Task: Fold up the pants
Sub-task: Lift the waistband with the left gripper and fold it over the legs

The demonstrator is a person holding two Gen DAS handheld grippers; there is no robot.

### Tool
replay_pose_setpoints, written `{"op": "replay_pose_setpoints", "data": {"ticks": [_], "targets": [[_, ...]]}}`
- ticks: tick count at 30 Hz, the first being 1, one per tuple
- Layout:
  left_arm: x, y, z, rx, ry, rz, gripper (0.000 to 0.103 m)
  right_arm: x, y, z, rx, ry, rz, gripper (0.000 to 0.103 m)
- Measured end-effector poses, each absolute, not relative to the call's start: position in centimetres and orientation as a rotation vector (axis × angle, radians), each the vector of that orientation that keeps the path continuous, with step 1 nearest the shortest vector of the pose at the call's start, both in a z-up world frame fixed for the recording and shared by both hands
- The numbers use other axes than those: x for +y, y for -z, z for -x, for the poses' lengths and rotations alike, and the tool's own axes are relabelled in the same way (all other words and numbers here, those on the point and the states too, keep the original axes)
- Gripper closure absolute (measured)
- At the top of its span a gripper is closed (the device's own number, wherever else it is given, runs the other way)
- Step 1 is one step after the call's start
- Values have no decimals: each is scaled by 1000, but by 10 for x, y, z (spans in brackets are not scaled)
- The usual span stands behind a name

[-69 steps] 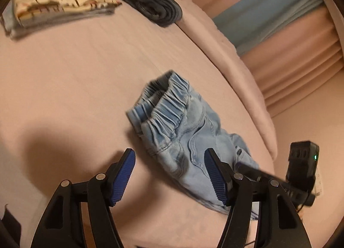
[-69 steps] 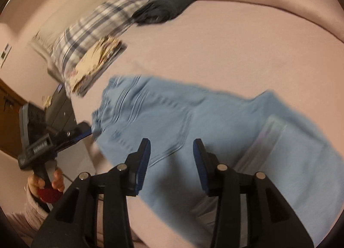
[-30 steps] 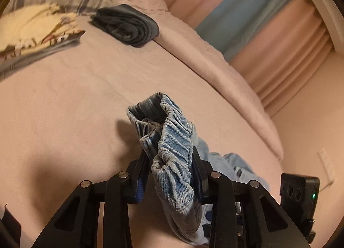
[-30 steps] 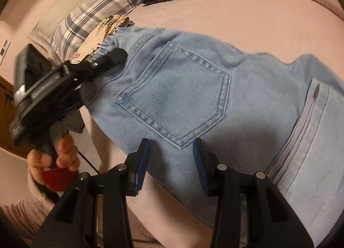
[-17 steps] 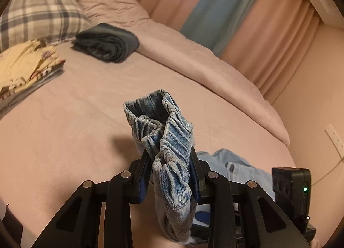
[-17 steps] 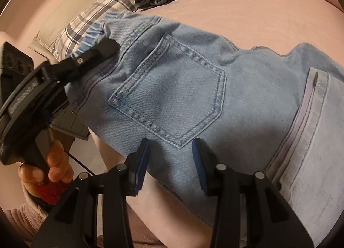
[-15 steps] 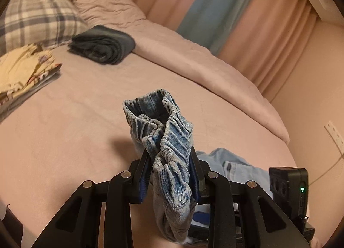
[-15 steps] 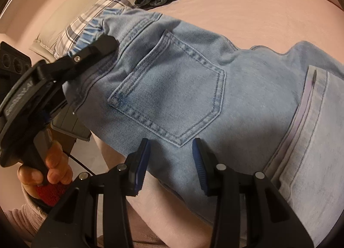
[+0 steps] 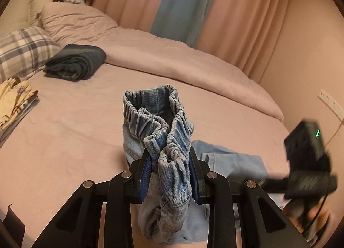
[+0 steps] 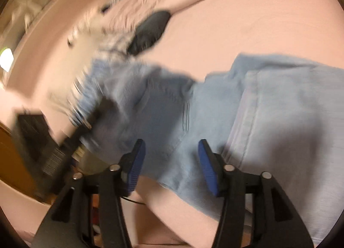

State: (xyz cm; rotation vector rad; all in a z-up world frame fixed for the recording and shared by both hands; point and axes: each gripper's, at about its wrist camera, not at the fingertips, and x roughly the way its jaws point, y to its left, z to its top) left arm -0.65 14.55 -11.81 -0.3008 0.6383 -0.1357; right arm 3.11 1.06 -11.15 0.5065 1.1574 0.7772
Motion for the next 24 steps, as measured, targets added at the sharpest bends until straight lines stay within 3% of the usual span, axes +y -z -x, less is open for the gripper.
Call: {"op": "replay_pose_setpoints", "data": {"ticks": [3,6,16,19,21,24], "targets": [[135,119,6,648,146,266,74,-4,93,-32,1102,-810,-606,31],[127,119,3,660,157,233,74,2,77,-34,1074,-858,-628,27],[111,124,0,675,160,148,74,56,48,-74,1073,-766,-392,27],[108,127,-2,687,163,129,74,65,53,-86,1117,-711,-320,42],[107,129,-3,695,166,128,74,69,55,-89,1134,-704,-287,67],[105,130,-3,696,174,125,74,64,57,-90,1135,-705,-281,74]]}}
